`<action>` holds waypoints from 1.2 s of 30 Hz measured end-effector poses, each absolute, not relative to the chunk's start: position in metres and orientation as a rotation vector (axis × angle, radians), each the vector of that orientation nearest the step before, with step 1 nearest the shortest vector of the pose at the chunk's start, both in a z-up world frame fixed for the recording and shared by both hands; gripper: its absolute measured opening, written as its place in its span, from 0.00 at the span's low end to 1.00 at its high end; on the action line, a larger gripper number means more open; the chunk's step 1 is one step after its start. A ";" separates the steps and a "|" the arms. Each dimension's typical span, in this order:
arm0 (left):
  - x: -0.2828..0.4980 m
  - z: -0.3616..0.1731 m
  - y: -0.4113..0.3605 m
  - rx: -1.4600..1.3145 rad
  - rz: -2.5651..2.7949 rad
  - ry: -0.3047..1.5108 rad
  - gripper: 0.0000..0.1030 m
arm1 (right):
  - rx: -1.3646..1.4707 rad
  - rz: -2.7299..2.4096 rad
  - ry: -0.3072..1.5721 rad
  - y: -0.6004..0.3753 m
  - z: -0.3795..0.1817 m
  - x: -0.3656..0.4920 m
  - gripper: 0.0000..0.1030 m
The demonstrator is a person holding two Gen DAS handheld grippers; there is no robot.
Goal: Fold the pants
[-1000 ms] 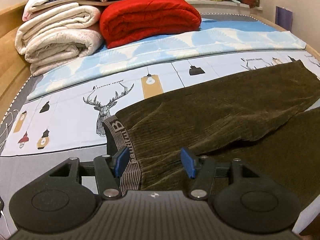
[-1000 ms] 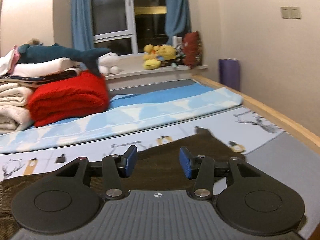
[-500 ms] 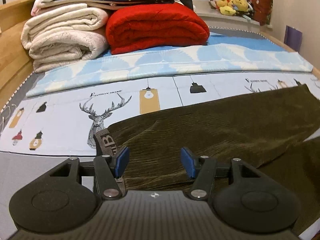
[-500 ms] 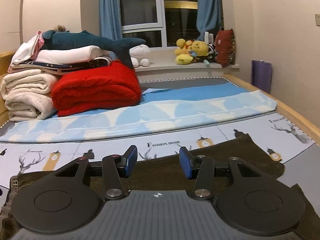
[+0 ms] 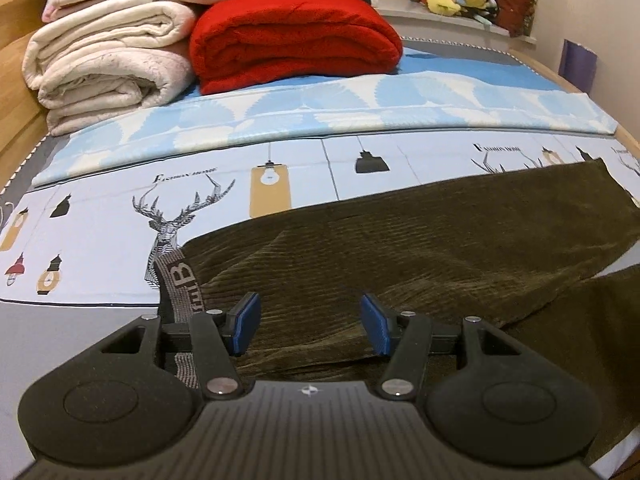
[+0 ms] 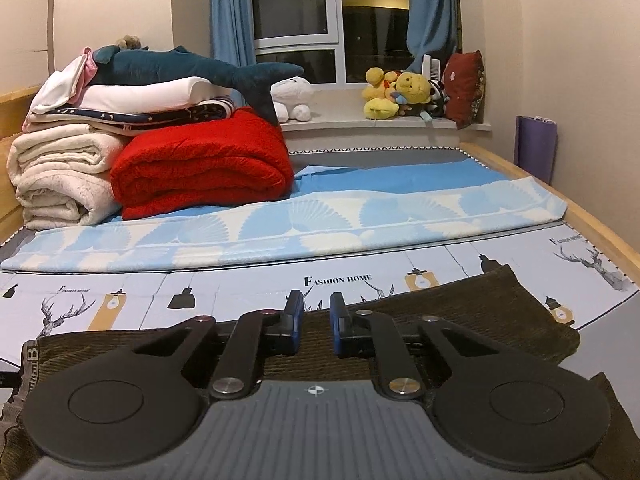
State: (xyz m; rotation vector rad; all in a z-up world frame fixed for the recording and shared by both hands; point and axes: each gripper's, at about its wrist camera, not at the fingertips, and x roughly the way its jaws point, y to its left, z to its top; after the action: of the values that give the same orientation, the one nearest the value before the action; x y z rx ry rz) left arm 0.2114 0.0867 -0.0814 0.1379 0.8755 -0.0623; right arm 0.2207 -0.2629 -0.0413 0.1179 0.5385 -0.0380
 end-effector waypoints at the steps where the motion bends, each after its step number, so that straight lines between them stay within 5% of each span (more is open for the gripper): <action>1: 0.211 -0.083 0.085 0.144 -0.070 0.877 0.51 | 0.120 -0.037 0.541 -0.263 -0.042 0.221 0.14; 2: 0.210 -0.083 0.083 0.153 -0.078 0.877 0.44 | 0.125 -0.033 0.545 -0.263 -0.041 0.221 0.14; 4: 0.209 -0.083 0.081 0.161 -0.092 0.864 0.11 | 0.136 -0.027 0.558 -0.265 -0.041 0.221 0.14; 6: 0.210 -0.079 0.087 0.116 -0.087 0.852 0.00 | 0.145 -0.027 0.568 -0.267 -0.041 0.221 0.15; 10: 0.227 -0.078 0.106 -0.014 -0.050 0.888 0.00 | 0.174 -0.050 0.552 -0.276 -0.037 0.217 0.14; 12: 0.249 -0.086 0.108 0.016 -0.033 0.933 0.00 | 0.210 -0.073 0.541 -0.283 -0.036 0.216 0.01; 19: 0.292 -0.098 0.141 -0.025 0.182 0.712 0.04 | 0.289 -0.079 0.586 -0.292 -0.041 0.221 0.00; 23: 0.318 -0.139 0.161 -0.043 0.229 0.816 0.04 | 0.313 -0.078 0.610 -0.294 -0.042 0.225 0.01; 26: 0.337 -0.148 0.170 -0.070 0.157 0.825 0.19 | 0.312 -0.071 0.612 -0.294 -0.042 0.228 0.01; 28: 0.345 -0.151 0.168 -0.023 0.112 0.792 0.53 | 0.308 -0.070 0.621 -0.295 -0.044 0.231 0.01; 30: 0.353 -0.159 0.161 0.083 0.093 0.761 0.66 | 0.310 -0.074 0.629 -0.296 -0.047 0.234 0.01; 36: 0.385 -0.208 0.159 0.201 0.047 0.856 0.71 | 0.297 -0.097 0.651 -0.299 -0.055 0.241 0.01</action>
State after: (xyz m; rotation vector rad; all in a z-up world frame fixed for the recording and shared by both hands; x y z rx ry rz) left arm 0.3849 0.1589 -0.2078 0.2005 0.8556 0.0470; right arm 0.2406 -0.2991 -0.0554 0.2969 0.6508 -0.0973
